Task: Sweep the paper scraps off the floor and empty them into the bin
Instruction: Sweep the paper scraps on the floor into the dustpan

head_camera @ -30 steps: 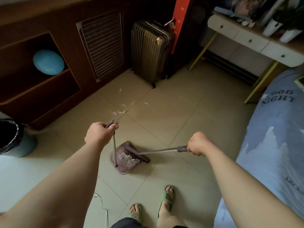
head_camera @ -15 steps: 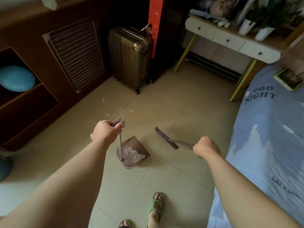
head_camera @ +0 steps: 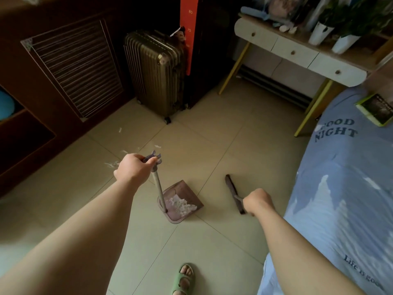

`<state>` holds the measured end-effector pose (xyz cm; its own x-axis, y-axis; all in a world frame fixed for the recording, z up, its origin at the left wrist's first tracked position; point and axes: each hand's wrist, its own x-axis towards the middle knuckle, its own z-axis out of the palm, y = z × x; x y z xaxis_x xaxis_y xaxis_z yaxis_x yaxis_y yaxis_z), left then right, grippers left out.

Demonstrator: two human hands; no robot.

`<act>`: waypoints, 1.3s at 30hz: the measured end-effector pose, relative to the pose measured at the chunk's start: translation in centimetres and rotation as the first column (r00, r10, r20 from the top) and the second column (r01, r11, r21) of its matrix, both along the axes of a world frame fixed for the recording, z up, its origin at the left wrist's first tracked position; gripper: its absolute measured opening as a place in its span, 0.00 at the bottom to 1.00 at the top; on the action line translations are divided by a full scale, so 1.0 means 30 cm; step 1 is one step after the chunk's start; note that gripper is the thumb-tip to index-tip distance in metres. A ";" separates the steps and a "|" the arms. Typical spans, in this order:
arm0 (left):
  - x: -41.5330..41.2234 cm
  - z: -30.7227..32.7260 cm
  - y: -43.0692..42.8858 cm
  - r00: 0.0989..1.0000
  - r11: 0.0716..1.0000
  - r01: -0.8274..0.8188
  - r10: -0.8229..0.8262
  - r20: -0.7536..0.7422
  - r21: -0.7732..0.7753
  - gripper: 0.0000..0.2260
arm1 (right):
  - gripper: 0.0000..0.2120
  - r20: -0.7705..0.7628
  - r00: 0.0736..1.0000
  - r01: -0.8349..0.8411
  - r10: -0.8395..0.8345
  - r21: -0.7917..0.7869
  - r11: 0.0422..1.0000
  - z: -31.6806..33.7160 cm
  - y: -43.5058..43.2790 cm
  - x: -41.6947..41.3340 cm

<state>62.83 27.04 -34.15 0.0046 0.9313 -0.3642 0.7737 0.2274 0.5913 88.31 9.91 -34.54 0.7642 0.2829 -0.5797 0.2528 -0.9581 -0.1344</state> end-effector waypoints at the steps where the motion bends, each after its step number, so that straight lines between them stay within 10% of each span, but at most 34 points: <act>1: 0.017 -0.002 0.007 1.000 1.000 -0.006 0.006 -0.005 0.004 0.18 | 0.10 -0.022 1.000 0.000 0.000 0.016 1.000 -0.006 0.026 -0.011; 27: 0.115 0.093 0.537 0.999 1.000 0.027 -0.026 -0.042 0.015 0.18 | 0.03 0.069 0.997 0.034 -0.042 0.122 0.992 0.036 0.551 0.167; 39: -0.028 0.066 0.907 0.997 0.999 0.034 -0.034 -0.067 -0.009 0.18 | 0.10 -0.240 0.971 0.050 -0.017 0.128 0.990 -0.019 1.026 -0.180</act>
<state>62.00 54.24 -32.17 0.0114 0.9282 -0.3718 0.8191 0.2046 0.5359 82.91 40.68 -35.11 0.6192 0.3460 -0.7048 0.1663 -0.9351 -0.3130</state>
